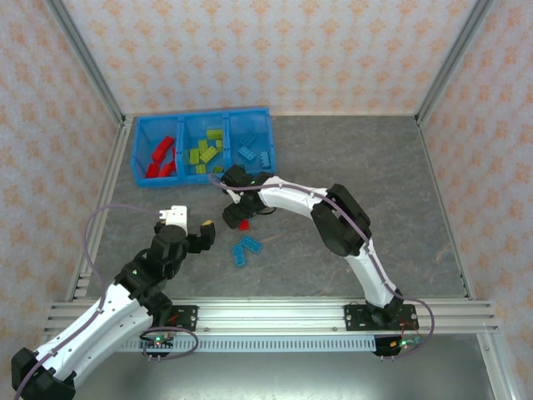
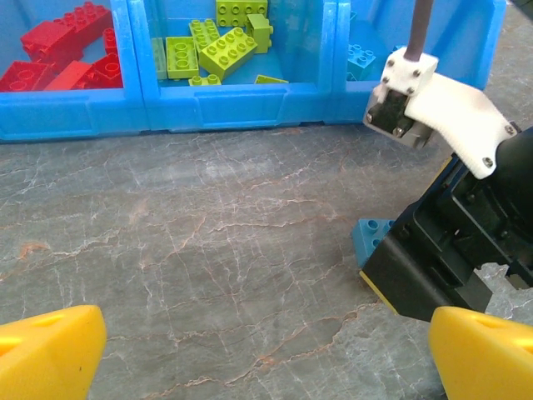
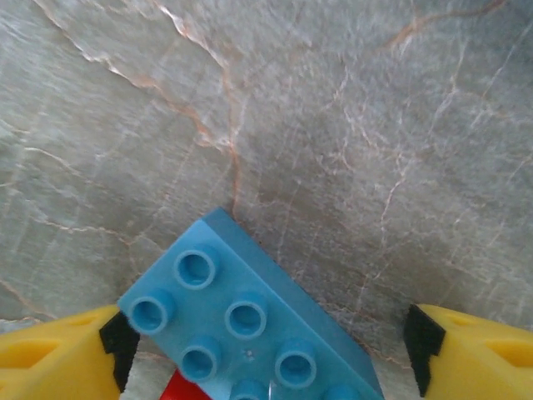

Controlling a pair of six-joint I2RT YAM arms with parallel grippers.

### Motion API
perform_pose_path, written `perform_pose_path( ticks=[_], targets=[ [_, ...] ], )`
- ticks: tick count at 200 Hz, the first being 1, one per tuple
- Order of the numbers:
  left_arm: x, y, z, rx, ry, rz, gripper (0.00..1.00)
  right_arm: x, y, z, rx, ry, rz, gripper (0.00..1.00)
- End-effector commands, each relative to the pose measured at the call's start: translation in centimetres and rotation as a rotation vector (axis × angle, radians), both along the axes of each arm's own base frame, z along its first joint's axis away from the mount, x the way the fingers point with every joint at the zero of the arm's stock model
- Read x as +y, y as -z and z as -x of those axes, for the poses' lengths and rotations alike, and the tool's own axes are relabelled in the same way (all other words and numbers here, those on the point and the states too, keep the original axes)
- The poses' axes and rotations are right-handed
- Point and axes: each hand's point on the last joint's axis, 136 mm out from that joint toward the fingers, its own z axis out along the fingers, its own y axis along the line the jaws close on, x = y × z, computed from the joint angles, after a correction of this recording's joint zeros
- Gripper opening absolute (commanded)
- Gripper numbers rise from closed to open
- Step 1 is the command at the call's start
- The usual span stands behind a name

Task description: Sort the legos into containers by color

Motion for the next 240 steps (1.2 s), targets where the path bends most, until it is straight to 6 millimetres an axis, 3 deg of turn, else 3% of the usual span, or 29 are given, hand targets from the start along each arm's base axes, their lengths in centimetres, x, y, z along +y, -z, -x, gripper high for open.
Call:
perform_pose_path(
  ticks=[1, 22, 58, 90, 107, 134, 175, 190, 208, 240],
  targets=[
    [0.6, -1.2, -0.3, -0.032, -0.044, 0.015, 1.0, 0.2, 0.2, -0.1, 0.006, 0.005, 0.02, 0.78],
    [0.1, -1.3, -0.2, -0.029, -0.017, 0.024, 1.0, 0.3, 0.3, -1.0, -0.013, 0.065, 0.015, 0.64],
    [-2.3, -1.5, 0.0, -0.028, 0.122, 0.058, 1.0, -0.2, -0.2, -2.5, -0.026, 0.176, -0.027, 0.51],
    [-3.1, -1.4, 0.0, -0.024, 0.167, 0.066, 1.0, -1.5, -1.2, -3.6, -0.07, 0.263, -0.029, 0.35],
    [-4.8, -1.7, 0.3, -0.029, 0.261, 0.094, 1.0, -1.7, -2.2, -3.4, -0.076, 0.272, -0.051, 0.28],
    [-8.6, -2.9, 1.6, -0.064, 0.485, 0.182, 1.0, -1.0, -5.8, -2.6, -0.087, 0.266, -0.187, 0.27],
    [-8.8, -3.3, 2.0, -0.084, 0.513, 0.188, 1.0, -1.3, -14.0, -2.6, -0.21, 0.302, -0.397, 0.25],
    [-8.5, -3.4, 2.0, -0.089, 0.495, 0.183, 1.0, -1.8, -16.7, -3.8, -0.298, 0.335, -0.441, 0.25],
    [-7.6, -3.2, 1.6, -0.089, 0.445, 0.165, 1.0, -2.6, -18.7, -6.8, -0.41, 0.399, -0.433, 0.24],
    [-5.0, -2.6, 0.9, -0.076, 0.296, 0.107, 1.0, -2.7, -18.2, -13.3, -0.474, 0.479, -0.372, 0.23]
  ],
)
